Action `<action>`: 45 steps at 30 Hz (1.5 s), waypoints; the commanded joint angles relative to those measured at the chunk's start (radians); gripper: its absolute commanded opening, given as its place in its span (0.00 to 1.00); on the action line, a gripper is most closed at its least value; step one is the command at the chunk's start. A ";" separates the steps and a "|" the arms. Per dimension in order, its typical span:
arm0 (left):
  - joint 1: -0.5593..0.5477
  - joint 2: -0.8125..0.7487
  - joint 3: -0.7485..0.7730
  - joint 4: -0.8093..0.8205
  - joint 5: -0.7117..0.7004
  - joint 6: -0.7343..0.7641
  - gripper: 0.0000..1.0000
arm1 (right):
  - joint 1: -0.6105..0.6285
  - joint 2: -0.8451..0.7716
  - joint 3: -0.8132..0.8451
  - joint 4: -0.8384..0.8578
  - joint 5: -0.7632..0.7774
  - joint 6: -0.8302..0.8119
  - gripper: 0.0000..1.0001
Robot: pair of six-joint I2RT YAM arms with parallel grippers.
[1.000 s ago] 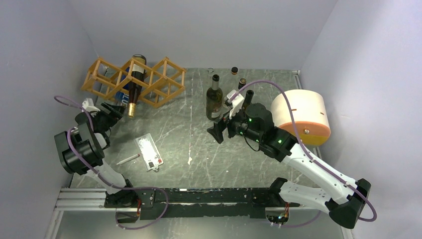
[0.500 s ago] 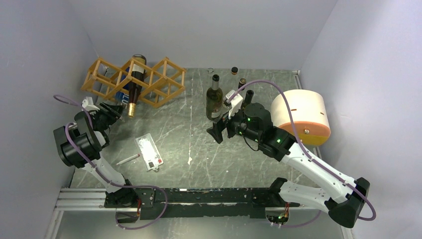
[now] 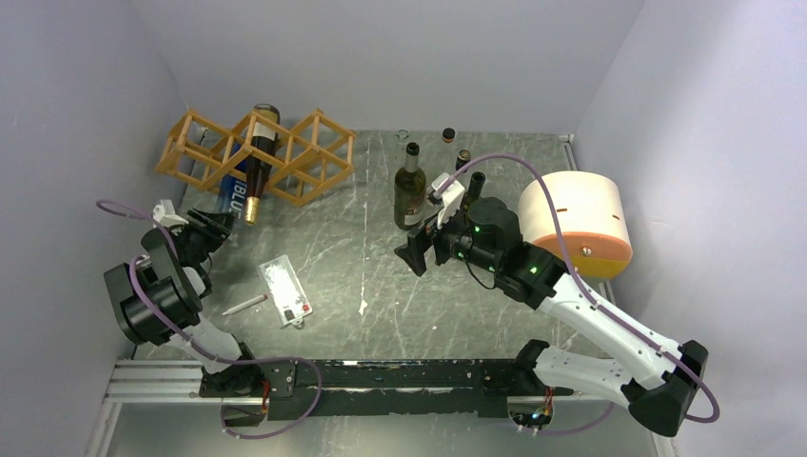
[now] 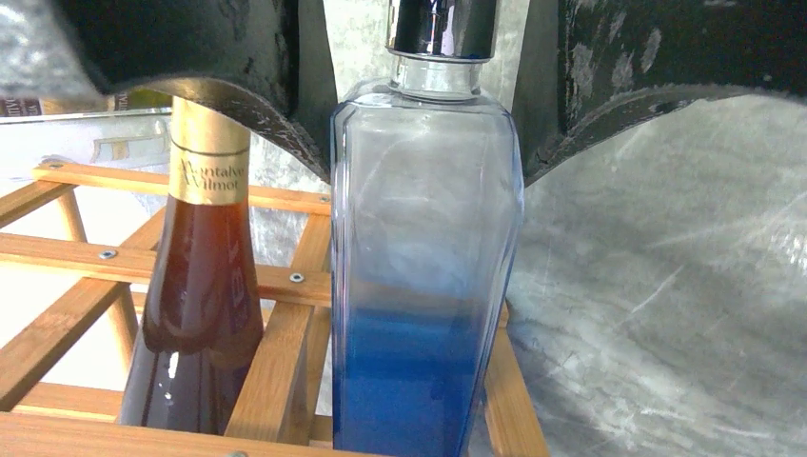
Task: Take the wine bottle off the wine rack
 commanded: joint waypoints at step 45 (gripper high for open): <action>0.018 -0.989 -0.071 -1.168 -0.137 -0.143 0.07 | -0.005 0.041 -0.040 0.056 -0.077 0.023 1.00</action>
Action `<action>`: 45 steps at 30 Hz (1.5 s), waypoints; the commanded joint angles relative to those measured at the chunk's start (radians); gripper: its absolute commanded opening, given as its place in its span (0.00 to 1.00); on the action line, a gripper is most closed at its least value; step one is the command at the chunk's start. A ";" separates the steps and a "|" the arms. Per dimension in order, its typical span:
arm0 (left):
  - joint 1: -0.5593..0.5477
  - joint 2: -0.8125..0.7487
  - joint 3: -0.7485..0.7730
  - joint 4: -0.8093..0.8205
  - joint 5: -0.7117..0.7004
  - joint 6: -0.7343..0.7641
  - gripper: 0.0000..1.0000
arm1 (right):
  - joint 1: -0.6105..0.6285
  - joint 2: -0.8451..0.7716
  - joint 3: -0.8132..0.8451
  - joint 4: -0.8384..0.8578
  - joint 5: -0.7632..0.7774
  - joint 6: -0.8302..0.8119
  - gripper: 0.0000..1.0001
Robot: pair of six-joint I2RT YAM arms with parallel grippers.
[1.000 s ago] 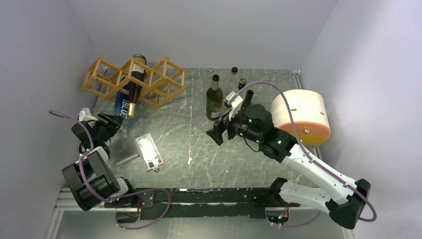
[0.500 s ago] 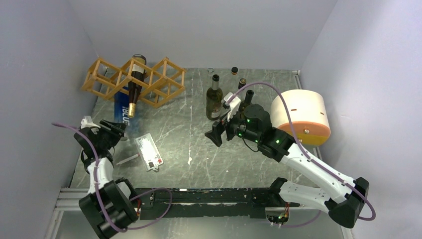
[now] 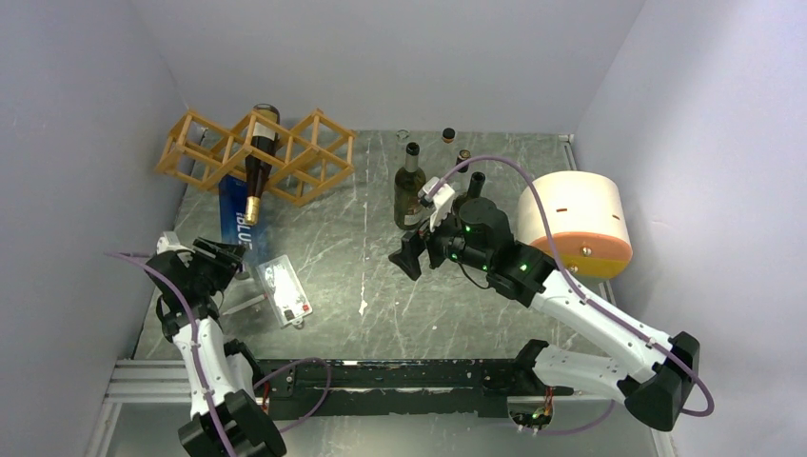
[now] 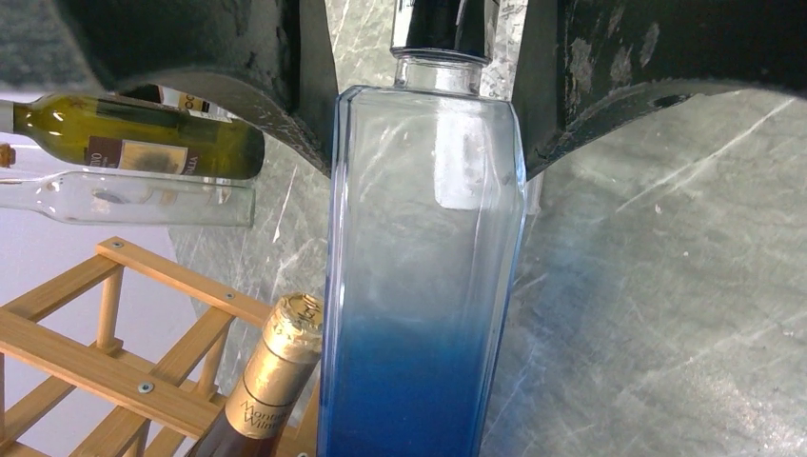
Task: Take the wine bottle off the wine rack
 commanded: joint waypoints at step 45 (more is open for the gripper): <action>-0.161 -0.021 0.495 -0.822 -0.181 -0.050 0.07 | 0.265 0.267 0.015 0.334 0.044 -0.073 1.00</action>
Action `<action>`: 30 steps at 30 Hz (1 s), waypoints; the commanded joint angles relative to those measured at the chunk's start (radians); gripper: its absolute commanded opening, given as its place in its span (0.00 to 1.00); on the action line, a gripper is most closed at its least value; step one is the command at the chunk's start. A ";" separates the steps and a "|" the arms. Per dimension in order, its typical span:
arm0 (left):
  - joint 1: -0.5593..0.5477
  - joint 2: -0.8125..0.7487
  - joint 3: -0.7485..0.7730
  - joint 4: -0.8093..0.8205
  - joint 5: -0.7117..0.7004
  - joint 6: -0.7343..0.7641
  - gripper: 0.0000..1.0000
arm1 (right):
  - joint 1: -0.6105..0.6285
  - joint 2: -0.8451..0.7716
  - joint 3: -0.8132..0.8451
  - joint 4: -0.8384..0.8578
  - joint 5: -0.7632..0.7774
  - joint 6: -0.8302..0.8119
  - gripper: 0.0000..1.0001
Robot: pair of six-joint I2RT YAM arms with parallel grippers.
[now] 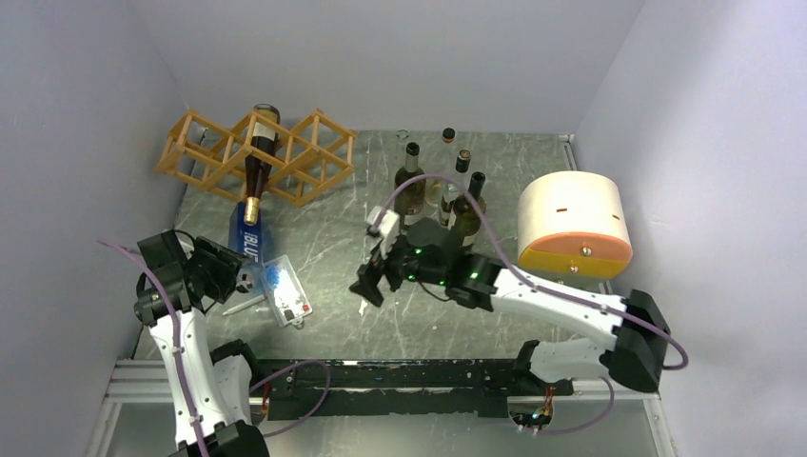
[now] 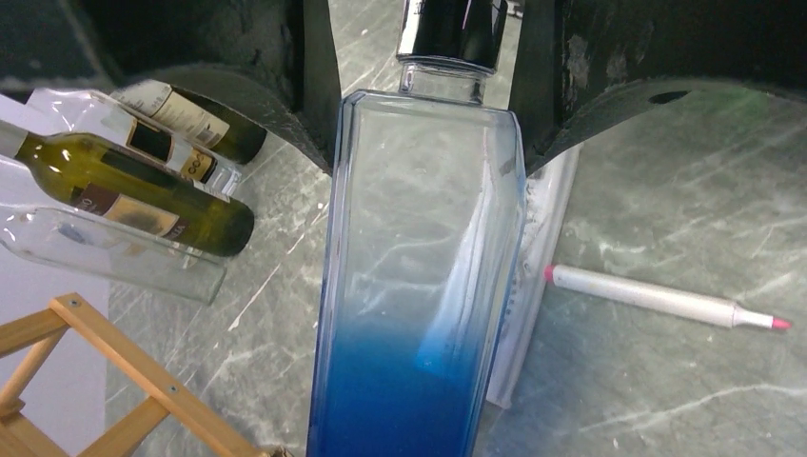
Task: Take the wine bottle off the wine rack
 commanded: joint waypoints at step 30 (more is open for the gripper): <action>-0.121 0.080 0.284 -0.248 -0.032 -0.146 0.07 | 0.227 0.853 0.349 0.954 -0.043 -0.532 1.00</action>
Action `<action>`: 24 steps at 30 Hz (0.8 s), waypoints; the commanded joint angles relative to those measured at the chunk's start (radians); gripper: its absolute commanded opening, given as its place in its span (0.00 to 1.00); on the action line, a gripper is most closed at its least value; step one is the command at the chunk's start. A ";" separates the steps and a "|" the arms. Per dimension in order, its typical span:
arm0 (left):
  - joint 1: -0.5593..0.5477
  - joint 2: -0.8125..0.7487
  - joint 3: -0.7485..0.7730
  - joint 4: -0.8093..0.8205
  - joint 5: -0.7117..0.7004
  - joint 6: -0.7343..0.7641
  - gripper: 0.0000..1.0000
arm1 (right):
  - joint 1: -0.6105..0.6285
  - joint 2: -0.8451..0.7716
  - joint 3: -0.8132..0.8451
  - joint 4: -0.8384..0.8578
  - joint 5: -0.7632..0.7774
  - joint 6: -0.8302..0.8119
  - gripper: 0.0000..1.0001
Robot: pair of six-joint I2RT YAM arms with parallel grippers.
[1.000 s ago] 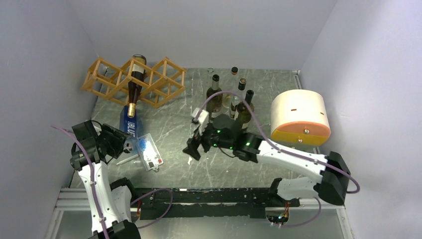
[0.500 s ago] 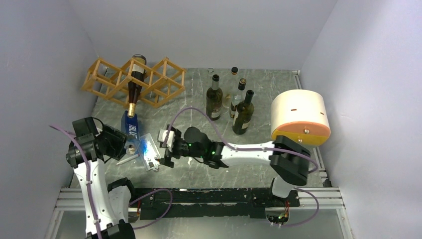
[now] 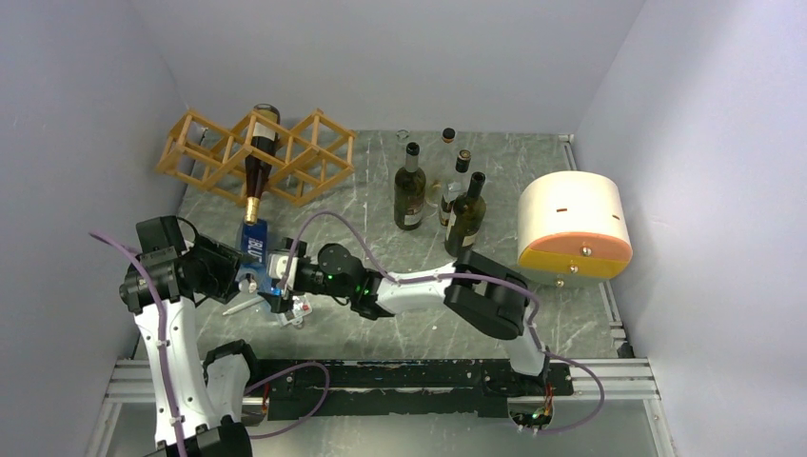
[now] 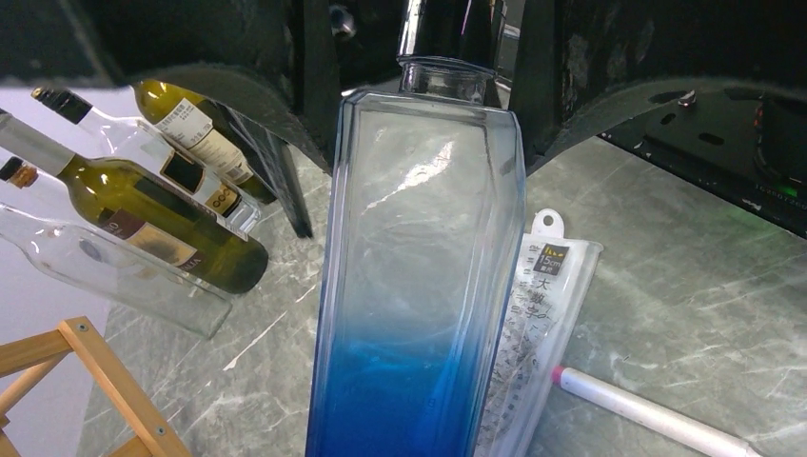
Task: Take the wine bottle off the wine rack
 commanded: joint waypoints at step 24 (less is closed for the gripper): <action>-0.044 0.024 0.146 0.041 0.001 -0.009 0.67 | 0.034 0.218 0.137 0.354 0.172 0.102 0.45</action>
